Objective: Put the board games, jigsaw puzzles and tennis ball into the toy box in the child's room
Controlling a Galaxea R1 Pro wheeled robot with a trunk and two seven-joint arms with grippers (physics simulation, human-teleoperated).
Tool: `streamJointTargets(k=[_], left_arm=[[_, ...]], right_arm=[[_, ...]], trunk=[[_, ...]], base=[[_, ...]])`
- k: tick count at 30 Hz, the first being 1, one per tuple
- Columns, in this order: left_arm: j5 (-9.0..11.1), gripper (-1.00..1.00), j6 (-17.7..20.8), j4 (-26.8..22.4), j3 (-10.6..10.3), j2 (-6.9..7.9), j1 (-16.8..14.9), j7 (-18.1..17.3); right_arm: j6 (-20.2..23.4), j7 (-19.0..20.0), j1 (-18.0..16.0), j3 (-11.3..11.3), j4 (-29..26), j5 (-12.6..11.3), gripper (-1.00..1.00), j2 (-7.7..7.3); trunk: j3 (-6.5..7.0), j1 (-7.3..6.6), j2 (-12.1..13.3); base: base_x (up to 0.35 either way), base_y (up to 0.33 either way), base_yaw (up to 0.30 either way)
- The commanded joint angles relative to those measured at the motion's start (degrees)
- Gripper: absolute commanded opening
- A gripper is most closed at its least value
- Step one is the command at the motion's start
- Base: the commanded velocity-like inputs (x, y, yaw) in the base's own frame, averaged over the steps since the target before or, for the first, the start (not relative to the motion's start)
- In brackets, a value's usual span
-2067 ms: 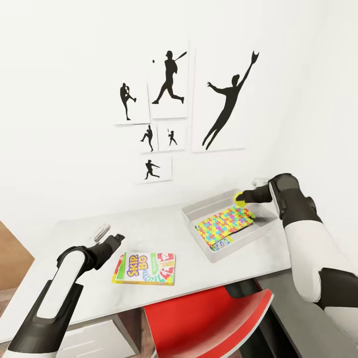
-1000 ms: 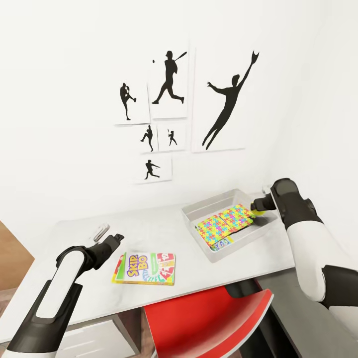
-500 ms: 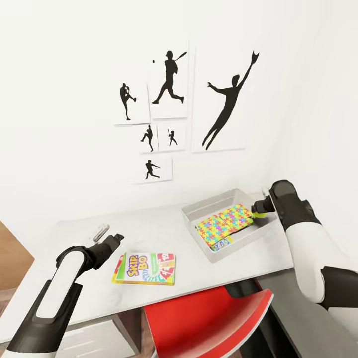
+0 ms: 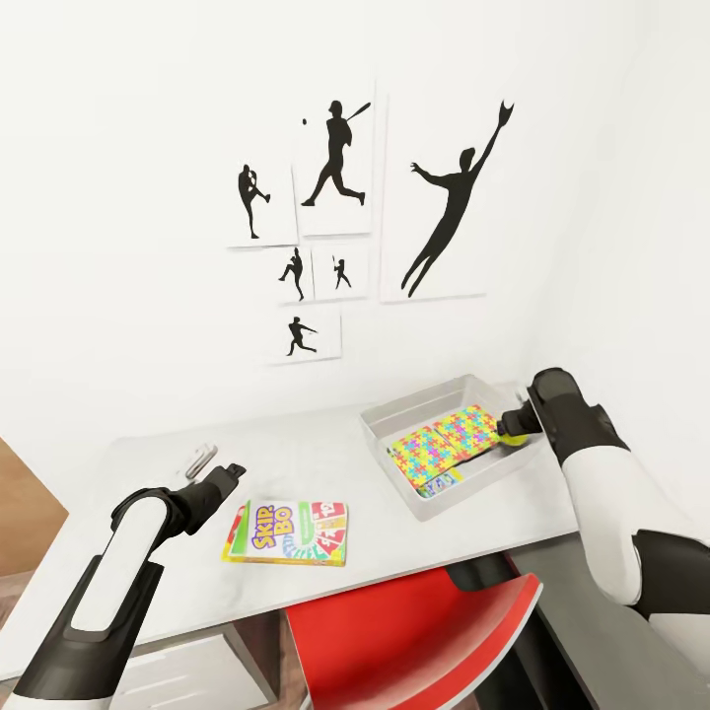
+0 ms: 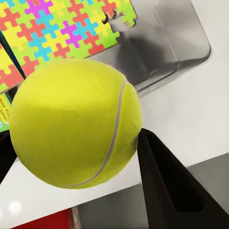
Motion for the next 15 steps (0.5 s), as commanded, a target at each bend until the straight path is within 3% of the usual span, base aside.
streamJointTargets(k=[1, 15], left_arm=[[0.31, 1.00, 0.15, -0.07, -0.06, 0.04, -0.07, 0.43], [0.31, 1.00, 0.15, -0.07, -0.06, 0.04, -0.07, 0.43]], right_arm=[[0.18, 0.45, -0.05, -0.17, 0.35, 0.45, -1.00, 0.04], [0.18, 0.32, -0.02, -0.15, 3.37, 0.53, -1.00, 0.19]], trunk=[[-0.13, 0.04, -0.13], [-0.13, 0.04, -0.13]], base=[[0.000, 0.000, 0.000], [0.000, 0.000, 0.000]])
